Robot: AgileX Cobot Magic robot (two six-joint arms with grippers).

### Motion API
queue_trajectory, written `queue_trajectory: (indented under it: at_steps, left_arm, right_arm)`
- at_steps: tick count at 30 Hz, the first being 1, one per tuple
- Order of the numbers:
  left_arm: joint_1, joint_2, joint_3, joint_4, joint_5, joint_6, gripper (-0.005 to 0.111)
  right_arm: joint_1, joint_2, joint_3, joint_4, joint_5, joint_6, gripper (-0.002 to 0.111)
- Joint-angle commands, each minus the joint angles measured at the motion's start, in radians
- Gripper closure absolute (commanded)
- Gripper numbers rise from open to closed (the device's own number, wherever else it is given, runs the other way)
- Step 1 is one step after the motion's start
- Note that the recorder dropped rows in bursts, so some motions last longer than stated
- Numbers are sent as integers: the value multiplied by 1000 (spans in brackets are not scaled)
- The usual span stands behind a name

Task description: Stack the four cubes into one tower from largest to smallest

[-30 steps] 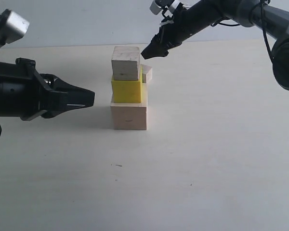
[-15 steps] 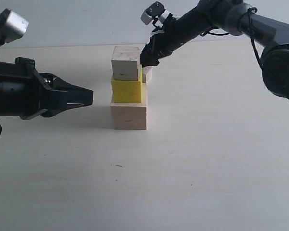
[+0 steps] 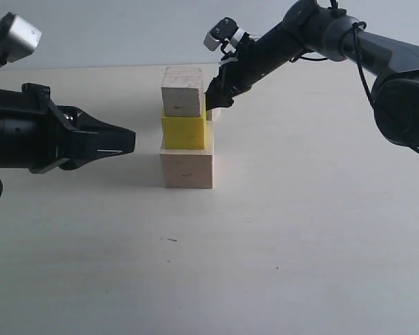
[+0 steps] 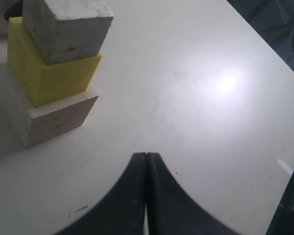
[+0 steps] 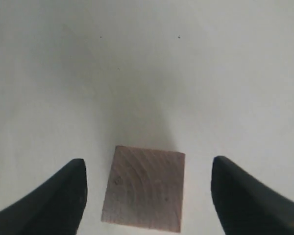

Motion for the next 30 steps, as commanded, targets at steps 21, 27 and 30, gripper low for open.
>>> queue_trajectory:
  at_steps: [21, 27, 30]
  left_arm:
    - [-7, -9, 1, -4, 1, 4, 107]
    - [-7, -9, 1, -4, 2, 4, 107]
    - [-7, -9, 1, -4, 2, 4, 107]
  right_arm:
    - [-91, -194, -5, -116, 178, 95, 108]
    - [-180, -282, -3, 113, 178, 25, 108]
    - [-181, -319, 15, 85, 178, 25, 108]
